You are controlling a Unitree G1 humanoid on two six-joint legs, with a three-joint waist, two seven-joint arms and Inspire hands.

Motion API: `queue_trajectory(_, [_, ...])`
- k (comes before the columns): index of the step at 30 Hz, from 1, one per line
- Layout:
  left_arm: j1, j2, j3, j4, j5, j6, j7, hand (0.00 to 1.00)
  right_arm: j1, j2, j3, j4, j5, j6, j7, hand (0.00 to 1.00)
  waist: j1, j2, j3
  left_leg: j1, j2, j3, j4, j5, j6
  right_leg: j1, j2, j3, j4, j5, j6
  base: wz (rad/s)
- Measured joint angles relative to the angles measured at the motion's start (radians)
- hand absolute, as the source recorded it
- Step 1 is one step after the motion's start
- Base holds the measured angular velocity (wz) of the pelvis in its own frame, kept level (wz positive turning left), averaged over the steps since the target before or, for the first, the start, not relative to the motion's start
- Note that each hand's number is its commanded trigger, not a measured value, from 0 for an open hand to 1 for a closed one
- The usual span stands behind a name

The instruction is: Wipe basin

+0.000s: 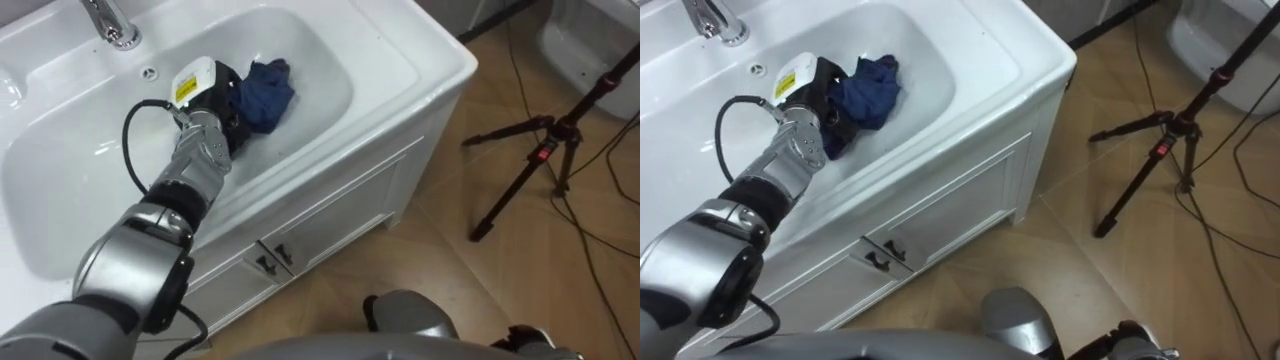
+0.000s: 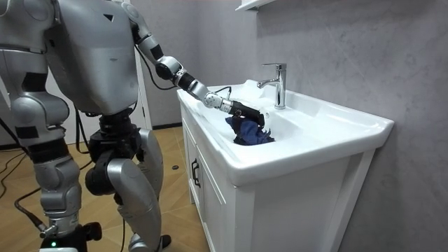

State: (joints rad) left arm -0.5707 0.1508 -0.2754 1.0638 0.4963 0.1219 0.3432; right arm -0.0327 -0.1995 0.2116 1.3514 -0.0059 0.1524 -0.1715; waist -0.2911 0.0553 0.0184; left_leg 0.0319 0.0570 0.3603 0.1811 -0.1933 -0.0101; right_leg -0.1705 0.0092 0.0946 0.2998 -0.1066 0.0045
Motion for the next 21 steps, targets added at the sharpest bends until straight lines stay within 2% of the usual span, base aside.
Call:
queue_trajectory(4, [0.04, 0.0, 0.0, -0.004, 0.0, 0.0, 0.003, 1.0, 0.004, 0.0, -0.01, -0.001, 0.0, -0.003, -0.001, 0.0, 0.007, 0.002, -0.0023, 0.029, 0.001, -0.005, -0.018, 0.0, -0.003, 0.034, 0.004, -0.002, -0.025, 0.001, 0.0, 0.01])
queue_trajectory(9, [0.049, 0.006, 0.01, -0.004, 0.001, -0.001, 0.005, 1.0, 0.016, 0.0, -0.03, -0.002, -0.003, -0.009, -0.001, 0.0, 0.032, 0.011, -0.0088, 0.034, 0.003, -0.017, -0.021, 0.0, -0.003, 0.053, 0.006, -0.006, -0.046, 0.006, 0.002, 0.08])
queue_trajectory(13, [0.091, 0.016, 0.06, -0.04, 0.016, 0.001, 0.017, 1.0, 0.026, 0.0, -0.058, -0.025, -0.002, -0.011, -0.009, 0.0, 0.05, 0.02, -0.0153, 0.034, 0.004, -0.038, -0.021, 0.0, -0.003, 0.068, 0.004, -0.022, -0.061, 0.006, 0.002, 0.12])
queue_trajectory(19, [0.15, 0.022, 0.079, -0.065, 0.017, 0.002, 0.018, 1.0, 0.036, 0.0, -0.079, -0.025, -0.002, -0.021, -0.025, 0.0, 0.057, 0.025, -0.015, 0.048, 0.002, -0.077, -0.02, 0.0, -0.003, 0.111, -0.006, -0.058, -0.08, 0.002, 0.004, 0.21])
queue_trajectory(21, [0.152, 0.022, 0.079, -0.065, 0.018, 0.002, 0.018, 1.0, 0.036, 0.0, -0.081, -0.029, -0.002, -0.021, -0.025, 0.0, 0.074, 0.024, -0.0144, 0.05, 0.0, -0.085, -0.022, 0.0, -0.003, 0.117, -0.008, -0.064, -0.079, 0.001, 0.004, 0.12])
